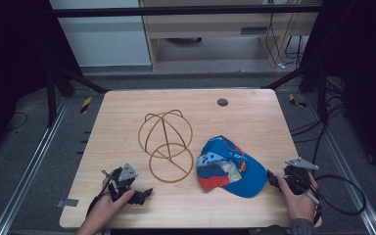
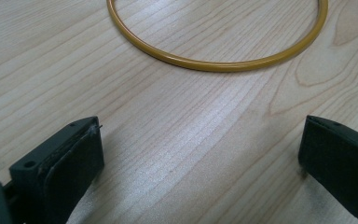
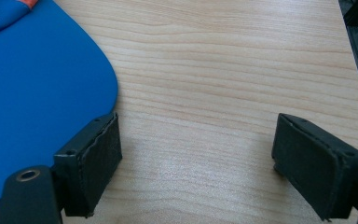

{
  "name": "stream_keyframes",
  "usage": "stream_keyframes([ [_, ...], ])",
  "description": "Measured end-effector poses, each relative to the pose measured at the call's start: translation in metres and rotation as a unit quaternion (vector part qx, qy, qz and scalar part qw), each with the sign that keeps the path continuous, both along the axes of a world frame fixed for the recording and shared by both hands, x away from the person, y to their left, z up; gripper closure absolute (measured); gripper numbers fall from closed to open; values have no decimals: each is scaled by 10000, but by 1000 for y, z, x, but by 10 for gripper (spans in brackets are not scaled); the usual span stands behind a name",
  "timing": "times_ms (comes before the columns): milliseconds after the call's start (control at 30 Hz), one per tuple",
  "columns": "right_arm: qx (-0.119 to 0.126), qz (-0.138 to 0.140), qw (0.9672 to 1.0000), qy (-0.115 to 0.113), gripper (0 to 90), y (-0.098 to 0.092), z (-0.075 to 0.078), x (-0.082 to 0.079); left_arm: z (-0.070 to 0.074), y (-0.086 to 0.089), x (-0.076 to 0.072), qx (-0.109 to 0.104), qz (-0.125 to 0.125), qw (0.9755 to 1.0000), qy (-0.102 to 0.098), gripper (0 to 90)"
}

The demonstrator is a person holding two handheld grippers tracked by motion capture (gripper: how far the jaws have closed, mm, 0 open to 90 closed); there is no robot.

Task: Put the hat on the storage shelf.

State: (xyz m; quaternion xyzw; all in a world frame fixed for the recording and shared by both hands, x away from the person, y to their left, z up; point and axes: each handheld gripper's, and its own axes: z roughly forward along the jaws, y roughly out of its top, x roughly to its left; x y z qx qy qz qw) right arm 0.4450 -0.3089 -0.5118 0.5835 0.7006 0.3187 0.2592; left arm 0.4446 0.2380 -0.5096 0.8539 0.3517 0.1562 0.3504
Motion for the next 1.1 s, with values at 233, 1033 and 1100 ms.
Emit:
stream_keyframes([
  [233, -3, -1, 10000, -4, 159, 0, 0, 0, 0, 0, 0, -1, 1, 10000, 0, 0],
  [1033, -285, 909, 9948, 358, 121, 20, 74, -14, 0, 0, 0, -15, 19, 10000, -2, 0],
  [1100, -393, 1031, 9931, 410, 129, 26, 81, -12, 0, 0, 0, -6, 16, 10000, 5, 0],
])
